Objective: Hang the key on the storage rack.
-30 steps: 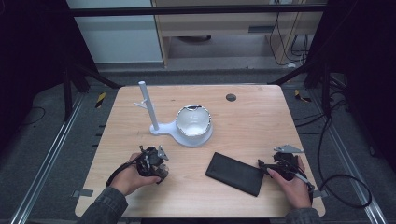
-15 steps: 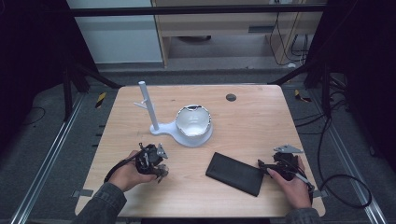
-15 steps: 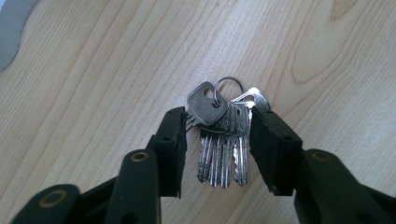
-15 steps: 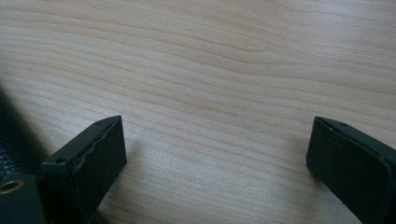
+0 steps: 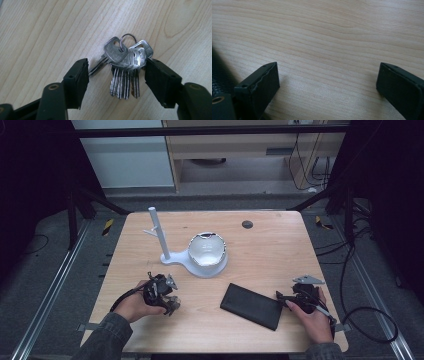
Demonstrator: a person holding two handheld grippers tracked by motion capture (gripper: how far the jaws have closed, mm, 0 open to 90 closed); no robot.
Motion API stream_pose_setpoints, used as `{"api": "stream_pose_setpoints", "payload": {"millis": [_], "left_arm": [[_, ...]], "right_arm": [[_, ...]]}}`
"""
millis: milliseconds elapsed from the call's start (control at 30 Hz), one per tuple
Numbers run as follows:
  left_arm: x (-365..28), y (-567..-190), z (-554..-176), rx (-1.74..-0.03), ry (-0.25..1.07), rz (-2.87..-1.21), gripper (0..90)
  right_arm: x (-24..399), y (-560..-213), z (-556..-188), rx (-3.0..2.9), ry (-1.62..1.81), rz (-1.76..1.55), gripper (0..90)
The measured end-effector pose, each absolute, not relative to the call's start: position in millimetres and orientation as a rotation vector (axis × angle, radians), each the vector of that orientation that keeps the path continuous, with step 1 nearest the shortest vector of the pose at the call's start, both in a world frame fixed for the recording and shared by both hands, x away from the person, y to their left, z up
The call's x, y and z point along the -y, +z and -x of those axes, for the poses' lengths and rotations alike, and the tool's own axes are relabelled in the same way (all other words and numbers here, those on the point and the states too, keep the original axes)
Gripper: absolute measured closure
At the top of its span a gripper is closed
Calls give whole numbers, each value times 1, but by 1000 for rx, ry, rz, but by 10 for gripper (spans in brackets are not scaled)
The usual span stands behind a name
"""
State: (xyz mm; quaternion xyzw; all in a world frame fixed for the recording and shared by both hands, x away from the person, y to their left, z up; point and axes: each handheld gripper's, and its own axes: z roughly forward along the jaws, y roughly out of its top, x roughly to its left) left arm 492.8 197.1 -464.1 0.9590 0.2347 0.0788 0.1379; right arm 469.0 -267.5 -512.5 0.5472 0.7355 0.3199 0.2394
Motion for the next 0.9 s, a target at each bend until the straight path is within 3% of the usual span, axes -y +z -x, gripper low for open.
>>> {"api": "stream_pose_setpoints", "payload": {"millis": [100,333,600,900], "left_arm": [[-197,-466,-496,-671,206,-2765,413],[-199,-468,-501,-658,157,-2758,399],[-199,-467,-499,-668,139,-2754,638],[-190,-465,-491,-706,177,-2787,822]], "right_arm": [[267,-513,-469,-2014,876,-1498,48],[267,-512,-469,-2013,881,-1501,48],[266,-512,-469,-2015,880,-1500,46],[266,-512,-468,-2017,881,-1502,46]]}}
